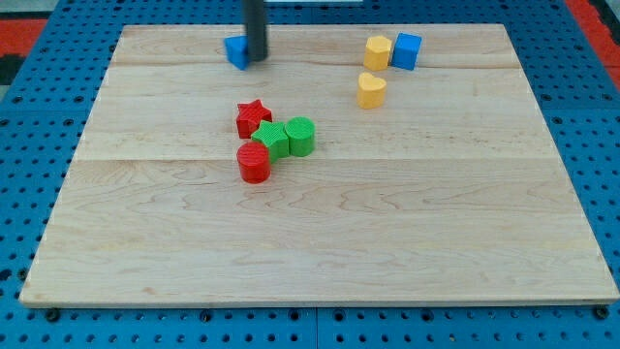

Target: Move your arm towards top center

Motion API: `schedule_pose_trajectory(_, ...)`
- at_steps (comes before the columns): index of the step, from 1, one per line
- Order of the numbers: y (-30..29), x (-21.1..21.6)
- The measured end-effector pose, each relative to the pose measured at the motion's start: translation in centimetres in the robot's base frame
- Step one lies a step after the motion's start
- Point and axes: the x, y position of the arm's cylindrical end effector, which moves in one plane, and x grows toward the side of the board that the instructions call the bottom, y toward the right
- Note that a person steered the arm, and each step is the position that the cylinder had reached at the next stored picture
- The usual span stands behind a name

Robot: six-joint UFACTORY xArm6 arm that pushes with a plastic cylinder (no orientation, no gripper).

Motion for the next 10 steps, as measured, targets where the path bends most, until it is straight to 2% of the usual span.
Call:
schedule_pose_trajectory(1, -5.2, -1.6)
schedule_pose_trajectory(2, -3.6, -1.6)
schedule_pose_trajectory(5, -3.5, -1.6)
schedule_pose_trajectory(9, -0.7, -3.0)
schedule_pose_trajectory(10, 4.2, -3.0)
